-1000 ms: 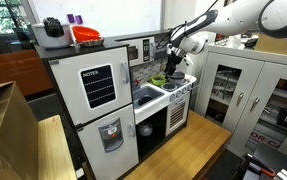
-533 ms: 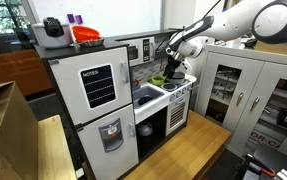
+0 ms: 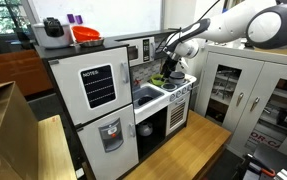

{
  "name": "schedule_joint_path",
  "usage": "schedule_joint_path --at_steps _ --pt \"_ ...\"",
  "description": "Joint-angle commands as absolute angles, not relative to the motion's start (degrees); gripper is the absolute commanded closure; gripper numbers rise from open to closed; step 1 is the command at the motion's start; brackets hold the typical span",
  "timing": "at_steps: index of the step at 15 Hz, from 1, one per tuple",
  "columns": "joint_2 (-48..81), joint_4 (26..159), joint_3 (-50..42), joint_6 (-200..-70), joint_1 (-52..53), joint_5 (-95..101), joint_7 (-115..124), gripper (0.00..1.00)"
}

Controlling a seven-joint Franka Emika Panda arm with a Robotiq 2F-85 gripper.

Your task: Move the yellow basket forward

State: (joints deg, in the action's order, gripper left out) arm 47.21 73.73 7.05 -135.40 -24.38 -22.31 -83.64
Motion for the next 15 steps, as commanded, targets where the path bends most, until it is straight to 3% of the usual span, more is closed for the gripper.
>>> schedule_joint_path --at_steps 1,9,15 --pt "49.1 70.5 5.4 -134.5 -22.5 -18.9 -80.3 0.00" --pt "48.3 72.6 6.8 -135.1 -23.6 -18.8 -80.3 0.00" --pt "52.8 71.1 7.1 -146.5 -23.9 -18.9 -77.9 0.00"
